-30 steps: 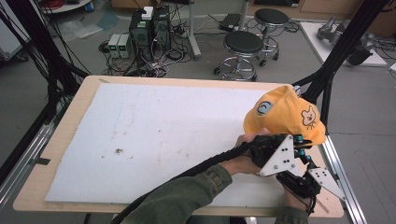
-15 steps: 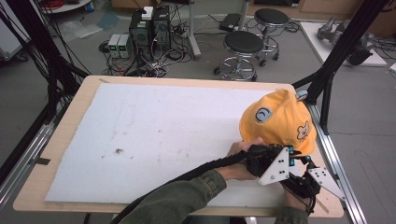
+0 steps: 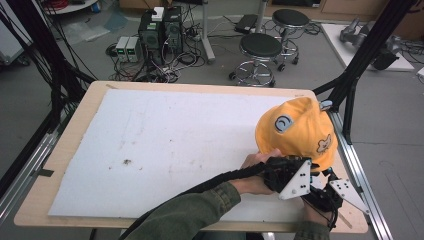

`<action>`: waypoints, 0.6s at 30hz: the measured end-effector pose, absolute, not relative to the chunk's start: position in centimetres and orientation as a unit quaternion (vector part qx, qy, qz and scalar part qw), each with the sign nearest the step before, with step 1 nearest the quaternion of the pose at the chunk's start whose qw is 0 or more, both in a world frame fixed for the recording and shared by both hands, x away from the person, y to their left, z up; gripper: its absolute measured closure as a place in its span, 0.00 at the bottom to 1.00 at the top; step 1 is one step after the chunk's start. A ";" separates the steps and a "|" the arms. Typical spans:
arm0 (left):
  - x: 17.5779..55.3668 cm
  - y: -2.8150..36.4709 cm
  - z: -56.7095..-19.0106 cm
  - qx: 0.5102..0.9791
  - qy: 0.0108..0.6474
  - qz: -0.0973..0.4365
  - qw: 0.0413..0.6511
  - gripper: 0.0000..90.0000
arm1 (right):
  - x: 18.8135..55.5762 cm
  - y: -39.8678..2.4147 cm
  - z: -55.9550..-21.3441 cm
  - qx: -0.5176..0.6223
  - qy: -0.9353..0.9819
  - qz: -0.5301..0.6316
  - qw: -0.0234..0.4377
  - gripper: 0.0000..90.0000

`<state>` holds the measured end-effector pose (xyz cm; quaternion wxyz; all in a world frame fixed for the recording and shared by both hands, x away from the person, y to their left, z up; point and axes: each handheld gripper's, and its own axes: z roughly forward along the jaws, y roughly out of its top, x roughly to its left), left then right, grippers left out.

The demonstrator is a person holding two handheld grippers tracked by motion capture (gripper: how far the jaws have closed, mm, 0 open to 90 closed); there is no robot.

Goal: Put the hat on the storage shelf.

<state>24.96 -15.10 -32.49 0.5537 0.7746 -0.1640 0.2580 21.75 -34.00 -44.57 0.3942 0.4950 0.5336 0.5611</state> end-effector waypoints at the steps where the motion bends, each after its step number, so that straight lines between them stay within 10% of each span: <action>1: 24.9 -15.1 -32.5 0.774 -0.166 0.255 0.555 0.80 | 21.7 -34.0 -44.6 0.496 0.534 0.561 0.393 0.11; 18: 24.9 -12.1 -30.5 0.743 -0.121 0.211 0.623 0.42 | 21.7 -34.0 -44.6 0.497 0.536 0.557 0.394 0.11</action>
